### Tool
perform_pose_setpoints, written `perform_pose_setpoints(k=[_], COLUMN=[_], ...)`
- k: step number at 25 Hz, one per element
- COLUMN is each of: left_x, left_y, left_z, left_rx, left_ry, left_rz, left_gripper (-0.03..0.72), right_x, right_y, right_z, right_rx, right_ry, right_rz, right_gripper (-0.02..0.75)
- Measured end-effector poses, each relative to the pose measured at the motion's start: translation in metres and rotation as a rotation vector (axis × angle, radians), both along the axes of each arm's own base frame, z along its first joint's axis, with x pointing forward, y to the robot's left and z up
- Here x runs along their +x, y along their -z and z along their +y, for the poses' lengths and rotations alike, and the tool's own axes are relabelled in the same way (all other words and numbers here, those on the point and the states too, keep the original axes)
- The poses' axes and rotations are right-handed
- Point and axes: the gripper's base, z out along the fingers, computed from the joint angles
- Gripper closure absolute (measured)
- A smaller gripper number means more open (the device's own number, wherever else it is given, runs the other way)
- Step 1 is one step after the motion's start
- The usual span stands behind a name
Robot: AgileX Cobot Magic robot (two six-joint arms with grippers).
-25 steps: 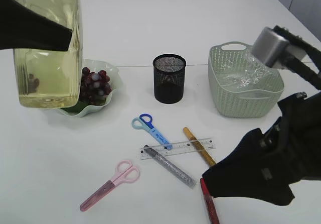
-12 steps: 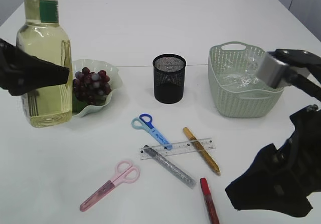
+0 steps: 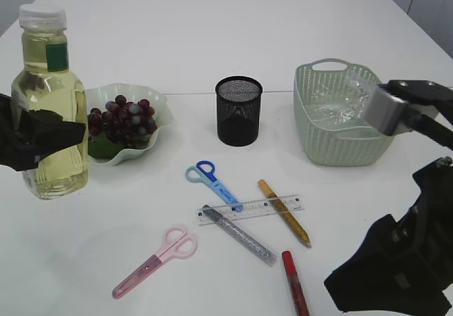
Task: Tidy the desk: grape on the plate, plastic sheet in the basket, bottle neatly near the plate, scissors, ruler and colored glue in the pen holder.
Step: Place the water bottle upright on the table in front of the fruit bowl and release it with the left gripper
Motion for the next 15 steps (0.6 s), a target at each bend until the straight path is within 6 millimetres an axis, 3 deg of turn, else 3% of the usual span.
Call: perform_pose_setpoints(k=[8, 15], left_x=[-0.0004, -0.0014], left_y=[-0.0009, -0.002], left_z=[-0.0015, -0.0037], left_rx=[-0.011, -0.128], left_ry=[0.015, -0.027], left_rz=[-0.006, 0.063], left_gripper=[0.258, 0.259], right_x=[0.0003, 0.0003], right_y=[0.0004, 0.0004], right_z=[-0.0006, -0.0008], right_rx=[-0.008, -0.01], right_ry=[0.0, -0.001], right_rz=[-0.003, -0.005], right_gripper=[0.153, 0.153])
